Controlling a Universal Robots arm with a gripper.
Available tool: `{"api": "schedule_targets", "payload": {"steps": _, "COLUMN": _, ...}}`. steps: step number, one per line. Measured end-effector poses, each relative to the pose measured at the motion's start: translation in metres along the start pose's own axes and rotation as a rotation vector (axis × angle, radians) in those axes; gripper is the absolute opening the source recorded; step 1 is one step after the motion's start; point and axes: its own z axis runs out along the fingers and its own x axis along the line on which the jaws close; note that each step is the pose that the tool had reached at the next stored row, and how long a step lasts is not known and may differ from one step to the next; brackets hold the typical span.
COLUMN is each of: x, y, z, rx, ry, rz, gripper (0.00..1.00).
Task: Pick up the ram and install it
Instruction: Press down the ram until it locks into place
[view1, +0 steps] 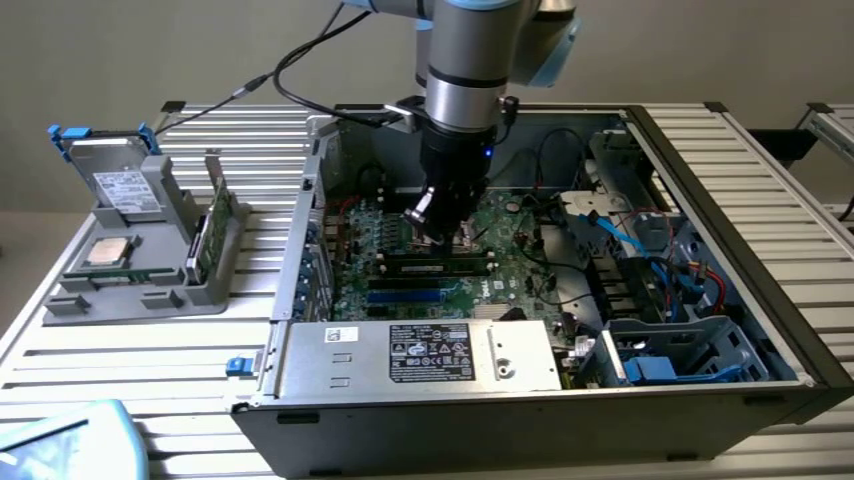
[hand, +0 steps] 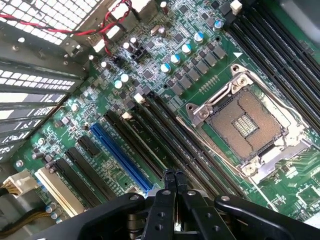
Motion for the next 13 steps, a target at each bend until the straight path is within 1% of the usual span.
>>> {"api": "schedule_targets", "payload": {"steps": 2, "x": 0.0000, "y": 0.0000, "z": 0.0001, "rx": 0.0057, "ry": -0.0072, "rz": 0.018, "gripper": 0.10}}
{"api": "schedule_targets", "payload": {"steps": 4, "x": -0.0001, "y": 0.0000, "z": 0.0002, "rx": 0.0072, "ry": -0.0105, "rz": 0.039, "gripper": 0.10}}
{"api": "schedule_targets", "payload": {"steps": 7, "x": 0.0000, "y": 0.0000, "z": 0.0002, "rx": 0.0048, "ry": -0.0104, "rz": 0.074, "gripper": 0.10}}
{"api": "schedule_targets", "payload": {"steps": 13, "x": -0.0001, "y": 0.0000, "z": 0.0006, "rx": -0.0024, "ry": -0.0096, "rz": 0.149, "gripper": 0.10}}
